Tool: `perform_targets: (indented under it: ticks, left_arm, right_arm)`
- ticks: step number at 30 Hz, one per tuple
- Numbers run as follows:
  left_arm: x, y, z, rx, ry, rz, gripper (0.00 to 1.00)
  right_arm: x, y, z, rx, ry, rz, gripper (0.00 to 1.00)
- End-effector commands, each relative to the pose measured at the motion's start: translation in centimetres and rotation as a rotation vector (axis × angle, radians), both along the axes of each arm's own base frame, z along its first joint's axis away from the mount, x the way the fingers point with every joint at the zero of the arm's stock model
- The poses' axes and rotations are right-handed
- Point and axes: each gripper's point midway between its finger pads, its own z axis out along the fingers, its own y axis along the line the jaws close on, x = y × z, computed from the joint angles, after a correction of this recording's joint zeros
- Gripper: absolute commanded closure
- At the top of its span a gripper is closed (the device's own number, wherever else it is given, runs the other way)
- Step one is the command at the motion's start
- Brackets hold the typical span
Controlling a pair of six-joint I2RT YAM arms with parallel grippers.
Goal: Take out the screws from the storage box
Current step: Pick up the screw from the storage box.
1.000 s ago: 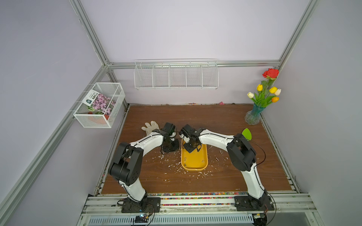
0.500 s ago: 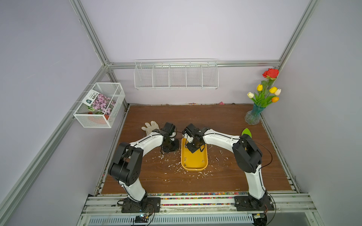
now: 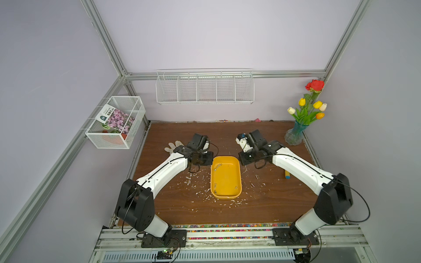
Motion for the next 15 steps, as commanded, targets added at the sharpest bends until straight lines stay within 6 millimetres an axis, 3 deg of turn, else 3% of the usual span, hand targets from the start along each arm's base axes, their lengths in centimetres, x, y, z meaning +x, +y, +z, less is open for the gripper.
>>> perform_targets:
  ticks: [1,5,9,15]
  left_arm:
    - [-0.2,-2.0,-0.1,0.038,-0.038,-0.084,0.96]
    - [-0.7,-3.4,-2.3,0.142,-0.056,-0.140,0.96]
    - [-1.8,-4.4,-4.9,0.183,-0.011,-0.187,0.96]
    - [-2.3,-4.5,-6.5,0.167,0.036,-0.147,0.96]
  right_arm:
    - [-3.3,-3.8,-2.4,-0.052,0.107,-0.048,1.00]
    - [-5.6,-7.2,-5.4,-0.133,0.152,-0.099,1.00]
    - [-7.2,-7.6,-8.2,-0.142,0.224,-0.107,1.00]
    - [-7.0,-8.1,-9.4,-0.159,0.225,-0.107,1.00]
